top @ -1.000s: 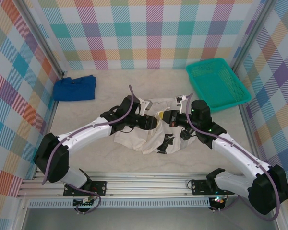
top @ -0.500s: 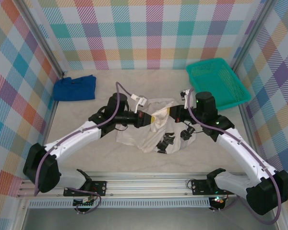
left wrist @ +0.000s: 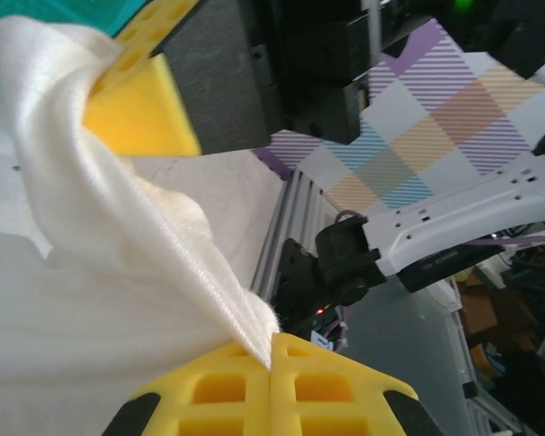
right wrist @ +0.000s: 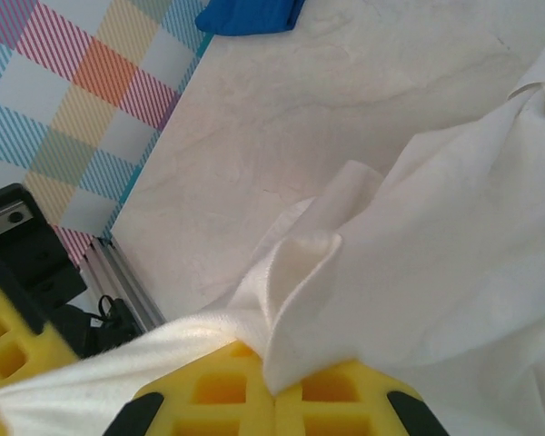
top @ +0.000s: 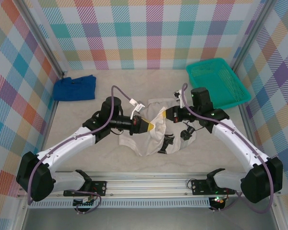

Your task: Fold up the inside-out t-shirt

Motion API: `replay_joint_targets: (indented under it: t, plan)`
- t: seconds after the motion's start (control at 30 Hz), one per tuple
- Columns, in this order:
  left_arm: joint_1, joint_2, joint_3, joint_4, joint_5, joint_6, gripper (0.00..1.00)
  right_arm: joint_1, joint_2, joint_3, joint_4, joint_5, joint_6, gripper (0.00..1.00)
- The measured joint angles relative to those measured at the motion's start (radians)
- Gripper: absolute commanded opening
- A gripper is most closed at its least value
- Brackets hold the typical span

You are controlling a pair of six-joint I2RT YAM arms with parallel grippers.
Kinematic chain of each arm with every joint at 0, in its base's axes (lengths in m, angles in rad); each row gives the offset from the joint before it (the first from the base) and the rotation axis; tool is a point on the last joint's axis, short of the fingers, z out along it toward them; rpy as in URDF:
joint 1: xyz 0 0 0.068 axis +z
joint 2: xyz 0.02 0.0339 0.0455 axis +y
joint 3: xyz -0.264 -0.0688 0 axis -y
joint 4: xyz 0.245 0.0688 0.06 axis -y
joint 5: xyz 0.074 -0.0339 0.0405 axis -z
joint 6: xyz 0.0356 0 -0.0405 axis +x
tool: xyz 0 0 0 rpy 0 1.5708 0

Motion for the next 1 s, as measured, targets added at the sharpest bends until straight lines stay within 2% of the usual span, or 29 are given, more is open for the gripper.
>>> replay_joint_targets:
  t: [0.1,0.17,0.33,0.37,0.5,0.63,0.8,1.0]
  plan:
    - [0.035,-0.005,-0.016,-0.024,-0.085,0.002,0.09,-0.007,0.002,-0.007,0.006,-0.027,0.008,0.0]
    - [0.058,-0.009,-0.032,-0.042,-0.166,-0.006,0.12,-0.009,0.008,-0.029,0.041,-0.063,0.032,0.0]
    - [0.079,-0.01,-0.038,-0.148,-0.458,-0.021,0.4,0.006,0.069,-0.118,0.2,-0.135,0.175,0.0]
    - [0.074,-0.01,-0.038,-0.172,-0.507,-0.021,0.42,0.016,0.09,-0.132,0.237,-0.137,0.209,0.0]
    - [0.009,-0.056,-0.05,-0.243,-0.657,-0.008,0.46,0.068,0.154,-0.145,0.352,-0.141,0.321,0.0]
    - [-0.11,-0.098,-0.059,-0.262,-0.701,0.014,0.43,0.095,0.175,-0.145,0.429,-0.145,0.389,0.0]
    - [-0.153,0.026,-0.023,-0.262,-0.708,0.051,0.39,0.095,0.175,-0.145,0.453,-0.143,0.413,0.0]
    - [-0.155,0.18,0.019,-0.212,-0.762,0.058,0.45,0.095,0.175,-0.145,0.452,-0.132,0.417,0.0]
